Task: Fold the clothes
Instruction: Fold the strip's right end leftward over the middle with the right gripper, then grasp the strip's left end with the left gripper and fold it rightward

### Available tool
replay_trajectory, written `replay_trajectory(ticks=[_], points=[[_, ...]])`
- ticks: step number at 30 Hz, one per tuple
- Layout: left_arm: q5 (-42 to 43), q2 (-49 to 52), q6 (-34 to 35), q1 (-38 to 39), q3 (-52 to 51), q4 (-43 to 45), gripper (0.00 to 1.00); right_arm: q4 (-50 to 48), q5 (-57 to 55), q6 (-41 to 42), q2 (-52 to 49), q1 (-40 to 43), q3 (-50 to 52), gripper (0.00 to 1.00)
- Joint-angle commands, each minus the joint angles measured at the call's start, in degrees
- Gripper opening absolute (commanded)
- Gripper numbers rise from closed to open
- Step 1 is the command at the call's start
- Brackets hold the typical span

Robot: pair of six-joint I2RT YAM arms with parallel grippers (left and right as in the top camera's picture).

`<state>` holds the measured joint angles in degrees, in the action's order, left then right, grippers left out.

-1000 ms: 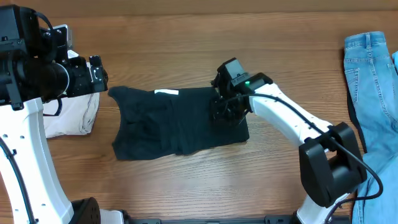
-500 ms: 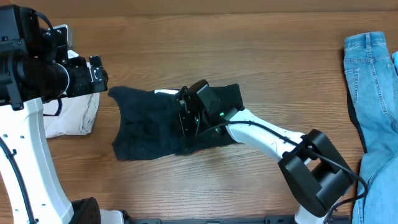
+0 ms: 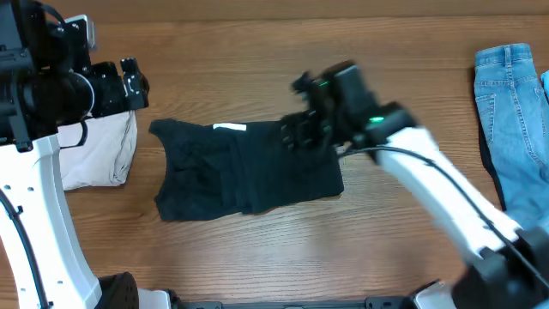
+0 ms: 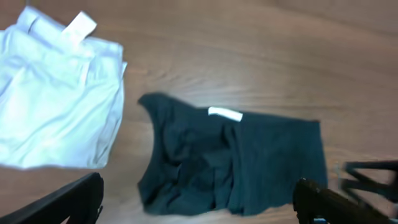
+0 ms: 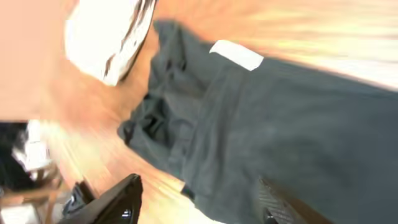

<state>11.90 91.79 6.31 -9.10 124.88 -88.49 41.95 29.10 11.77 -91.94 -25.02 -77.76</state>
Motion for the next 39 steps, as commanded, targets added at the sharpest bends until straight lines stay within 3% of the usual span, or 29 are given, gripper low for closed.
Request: replay_trajectory(ticks=[1, 7, 12, 15, 20, 29, 33, 38, 39], points=[[1.27, 1.27, 0.98, 0.13, -0.7, 1.51, 1.0, 3.43, -0.35, -1.14, 5.14, 6.73, -1.53, 0.64], [-0.61, 9.81, -1.22, 0.04, -10.54, 1.46, 1.0, 11.69, -0.35, -1.16, 6.32, 15.91, -1.49, 0.66], [1.42, 19.91, -3.1, 0.09, -14.34, 0.24, 1.0, 13.66, -0.79, -1.18, 6.32, 18.03, -1.46, 0.68], [7.54, 25.81, -3.76, -1.14, -16.76, 1.6, 1.0, 14.88, -1.33, -1.4, 6.32, 18.01, -1.44, 0.7], [12.13, 31.85, -3.5, -2.12, -21.44, 8.46, 1.0, 17.66, -6.27, -1.4, 6.32, 18.01, -1.44, 0.72], [5.35, 33.35, -3.67, -3.89, -36.72, 20.02, 1.0, 18.4, -8.13, -1.38, 6.32, 18.01, -1.44, 0.73], [7.39, 33.35, -8.41, -5.7, -43.85, 28.59, 1.0, 18.47, -8.11, -1.33, 6.32, 18.01, -1.44, 0.73], [17.77, 33.35, -15.98, -5.33, -49.99, 37.46, 1.0, 18.43, -8.13, 0.13, 6.32, 18.01, -1.44, 0.73], [17.99, 33.35, -17.14, -4.79, -51.6, 38.47, 0.93, 18.45, -8.09, 1.27, 6.32, 18.01, -1.44, 0.72]])
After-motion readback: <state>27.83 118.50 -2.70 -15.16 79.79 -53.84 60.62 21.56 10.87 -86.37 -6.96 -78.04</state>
